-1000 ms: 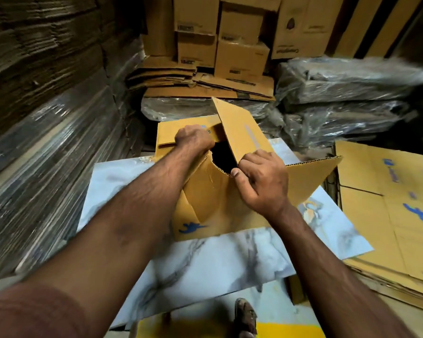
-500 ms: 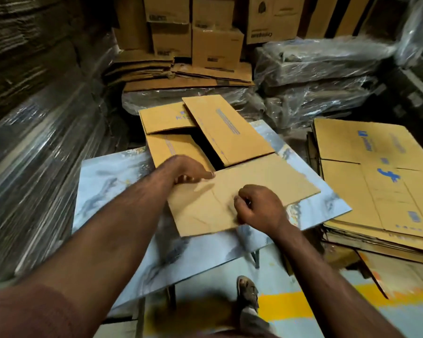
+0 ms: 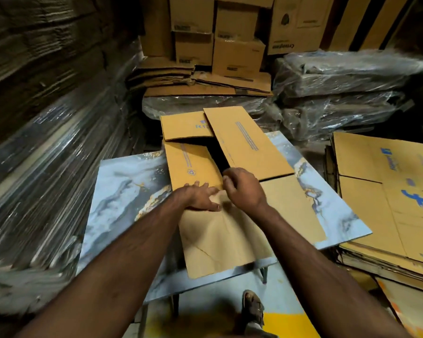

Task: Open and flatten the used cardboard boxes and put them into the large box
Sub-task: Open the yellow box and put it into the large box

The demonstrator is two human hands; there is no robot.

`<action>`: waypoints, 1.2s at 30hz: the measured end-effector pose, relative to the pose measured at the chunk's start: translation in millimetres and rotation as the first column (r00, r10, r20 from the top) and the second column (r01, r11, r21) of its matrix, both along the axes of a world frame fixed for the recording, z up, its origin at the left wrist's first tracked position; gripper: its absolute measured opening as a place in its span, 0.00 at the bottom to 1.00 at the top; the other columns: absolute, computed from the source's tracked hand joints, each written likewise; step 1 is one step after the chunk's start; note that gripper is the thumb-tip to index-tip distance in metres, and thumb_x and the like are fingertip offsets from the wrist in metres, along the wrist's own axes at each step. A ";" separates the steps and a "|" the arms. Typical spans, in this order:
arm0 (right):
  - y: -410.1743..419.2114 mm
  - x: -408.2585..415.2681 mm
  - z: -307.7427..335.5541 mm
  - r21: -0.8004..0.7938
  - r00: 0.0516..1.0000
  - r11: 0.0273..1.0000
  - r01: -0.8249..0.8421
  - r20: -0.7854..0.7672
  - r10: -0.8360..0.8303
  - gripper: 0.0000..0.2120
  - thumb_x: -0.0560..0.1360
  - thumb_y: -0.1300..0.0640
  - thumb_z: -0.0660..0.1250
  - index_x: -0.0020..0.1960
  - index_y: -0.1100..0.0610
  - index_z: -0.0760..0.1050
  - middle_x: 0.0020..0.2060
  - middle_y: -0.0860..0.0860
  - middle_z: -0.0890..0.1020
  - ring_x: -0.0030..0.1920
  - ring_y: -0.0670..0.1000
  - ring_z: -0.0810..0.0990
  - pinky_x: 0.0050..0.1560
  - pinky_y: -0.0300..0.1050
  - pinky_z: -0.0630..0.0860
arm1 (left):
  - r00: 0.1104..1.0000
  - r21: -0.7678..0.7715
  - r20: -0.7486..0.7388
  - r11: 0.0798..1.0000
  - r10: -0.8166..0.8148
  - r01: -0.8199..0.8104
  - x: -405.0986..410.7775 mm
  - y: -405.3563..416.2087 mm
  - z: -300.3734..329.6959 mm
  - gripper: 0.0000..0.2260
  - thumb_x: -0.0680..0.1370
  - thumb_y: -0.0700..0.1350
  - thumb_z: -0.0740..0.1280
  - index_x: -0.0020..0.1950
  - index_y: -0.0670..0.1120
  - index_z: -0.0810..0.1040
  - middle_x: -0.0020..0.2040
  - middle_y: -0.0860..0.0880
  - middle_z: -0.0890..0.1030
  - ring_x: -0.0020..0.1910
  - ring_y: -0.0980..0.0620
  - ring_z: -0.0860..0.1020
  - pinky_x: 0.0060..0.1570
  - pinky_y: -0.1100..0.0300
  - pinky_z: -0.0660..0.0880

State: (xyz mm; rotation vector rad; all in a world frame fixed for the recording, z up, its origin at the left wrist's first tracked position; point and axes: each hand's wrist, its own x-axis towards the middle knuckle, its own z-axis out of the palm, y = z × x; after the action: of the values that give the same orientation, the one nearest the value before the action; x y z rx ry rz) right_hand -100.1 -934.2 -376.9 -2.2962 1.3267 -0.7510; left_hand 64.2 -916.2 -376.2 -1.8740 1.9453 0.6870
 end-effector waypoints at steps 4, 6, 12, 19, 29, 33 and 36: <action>-22.3 50.8 22.0 0.086 0.990 0.993 -0.075 0.127 0.064 0.22 0.82 0.46 0.56 0.68 0.59 0.72 0.61 0.57 0.79 0.62 0.56 0.76 0.59 0.49 0.71 | 1.000 0.022 -0.013 1.000 0.002 -0.002 -2.1 -4.3 4.6 0.27 0.80 0.64 0.55 0.76 0.55 0.64 0.77 0.47 0.63 0.74 0.41 0.62 0.72 0.45 0.62; -34.8 71.3 19.0 0.237 0.982 0.966 -0.100 0.182 0.058 0.23 0.83 0.47 0.56 0.72 0.60 0.68 0.67 0.59 0.75 0.67 0.57 0.72 0.65 0.51 0.70 | 0.996 -0.096 0.003 0.992 0.087 -0.087 -2.8 -8.9 2.8 0.27 0.77 0.65 0.52 0.74 0.59 0.66 0.74 0.47 0.66 0.70 0.41 0.66 0.67 0.43 0.66; -63.8 89.7 -6.7 0.556 0.997 0.829 0.068 -0.013 -0.073 0.37 0.79 0.32 0.42 0.79 0.52 0.56 0.79 0.58 0.54 0.79 0.60 0.51 0.75 0.65 0.51 | 0.963 -0.141 0.031 0.955 0.267 -0.261 1.1 -9.2 -10.8 0.32 0.81 0.65 0.52 0.81 0.56 0.46 0.81 0.43 0.38 0.79 0.43 0.36 0.74 0.39 0.35; -95.4 65.8 -4.5 0.154 0.985 0.988 0.030 -0.173 -0.003 0.38 0.80 0.39 0.58 0.81 0.56 0.47 0.78 0.59 0.32 0.79 0.61 0.39 0.77 0.53 0.45 | 0.930 -0.150 0.134 0.934 0.343 -0.323 1.0 -44.5 -18.5 0.37 0.79 0.67 0.55 0.81 0.56 0.41 0.80 0.40 0.36 0.78 0.39 0.35 0.72 0.32 0.36; -217.9 -60.8 11.5 0.007 0.758 0.912 0.410 -0.558 -0.336 0.42 0.75 0.40 0.63 0.81 0.51 0.46 0.79 0.62 0.44 0.79 0.64 0.40 0.75 0.69 0.41 | 0.889 -0.142 0.202 0.911 0.410 -0.388 -18.4 -95.0 -41.0 0.41 0.76 0.71 0.57 0.81 0.57 0.43 0.80 0.40 0.35 0.77 0.37 0.33 0.70 0.30 0.35; -228.2 -94.4 -24.8 0.397 0.836 0.875 0.276 -0.549 -0.015 0.48 0.76 0.47 0.68 0.79 0.43 0.34 0.80 0.51 0.43 0.79 0.60 0.50 0.71 0.73 0.57 | 0.888 -0.144 0.218 0.913 0.405 -0.381 -28.3 -114.2 -51.0 0.39 0.76 0.70 0.57 0.81 0.57 0.44 0.80 0.40 0.36 0.78 0.37 0.34 0.69 0.30 0.35; -230.8 -90.2 -31.8 0.311 0.809 0.909 0.278 -0.587 -0.047 0.45 0.77 0.44 0.67 0.80 0.46 0.37 0.80 0.54 0.50 0.78 0.60 0.54 0.71 0.73 0.55 | 0.890 -0.168 0.197 0.908 0.412 -0.383 -31.8 -127.5 -55.9 0.36 0.77 0.68 0.57 0.81 0.57 0.48 0.80 0.40 0.38 0.78 0.37 0.36 0.70 0.32 0.35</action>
State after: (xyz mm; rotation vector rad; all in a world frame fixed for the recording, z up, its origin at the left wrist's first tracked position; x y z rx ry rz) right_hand -190.4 -1165.0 -408.7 -2.1603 1.7580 0.1956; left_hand 32.4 -1043.7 -432.1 -2.3491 1.5031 0.4372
